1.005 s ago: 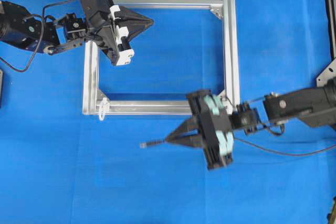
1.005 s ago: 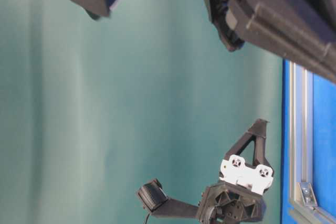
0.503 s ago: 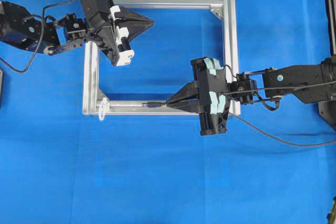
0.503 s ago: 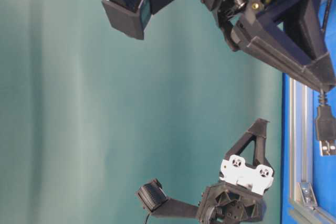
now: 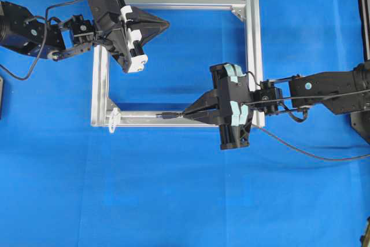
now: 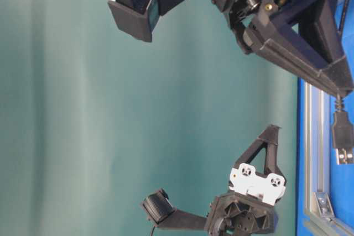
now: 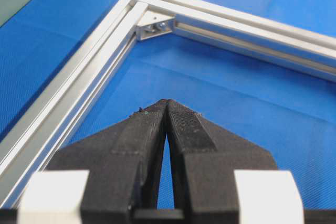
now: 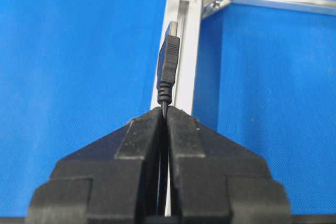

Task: Insert the wire through the string loop located on the left side.

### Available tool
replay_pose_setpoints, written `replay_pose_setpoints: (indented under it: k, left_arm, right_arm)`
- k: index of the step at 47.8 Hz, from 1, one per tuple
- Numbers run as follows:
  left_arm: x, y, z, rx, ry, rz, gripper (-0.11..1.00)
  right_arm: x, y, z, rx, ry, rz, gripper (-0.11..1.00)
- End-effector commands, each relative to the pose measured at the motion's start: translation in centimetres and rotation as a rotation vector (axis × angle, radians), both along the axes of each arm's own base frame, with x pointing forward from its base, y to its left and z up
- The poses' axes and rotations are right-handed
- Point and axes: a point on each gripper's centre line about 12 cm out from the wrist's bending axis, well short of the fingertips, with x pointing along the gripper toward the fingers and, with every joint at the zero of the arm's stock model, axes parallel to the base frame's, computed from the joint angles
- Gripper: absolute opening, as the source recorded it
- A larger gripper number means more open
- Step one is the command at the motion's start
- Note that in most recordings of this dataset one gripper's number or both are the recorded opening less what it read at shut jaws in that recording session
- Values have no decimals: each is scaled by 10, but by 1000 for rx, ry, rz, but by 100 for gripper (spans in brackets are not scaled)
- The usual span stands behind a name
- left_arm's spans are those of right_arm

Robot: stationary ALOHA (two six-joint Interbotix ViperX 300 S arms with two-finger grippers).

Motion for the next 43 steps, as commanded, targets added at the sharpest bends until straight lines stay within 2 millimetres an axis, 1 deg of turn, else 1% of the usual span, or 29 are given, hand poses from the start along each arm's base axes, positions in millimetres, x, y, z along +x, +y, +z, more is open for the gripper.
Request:
replay_pose_setpoints:
  k: [1,10,20,29,43]
  left_arm:
    - [2,0,14,12,-40,-4,0]
    - [1,-1,13,11,-38,-4,0]
    - [-1,-1,14,11,-38,-4,0]
    - [-1,-1,15,12,-40,-4,0]
    - [-1,-2,14,11,-38,-5,0]
  right_arm:
    - [12,1,7,4,-29,-2,0]
    - [39,2,0,5,-30,-3,0]
    - [60,3,-5,6,-38,-3,0]
    - [71,4,-5,6,-41,-5,0]
    - [77,4,-4,4,-44,-3,0]
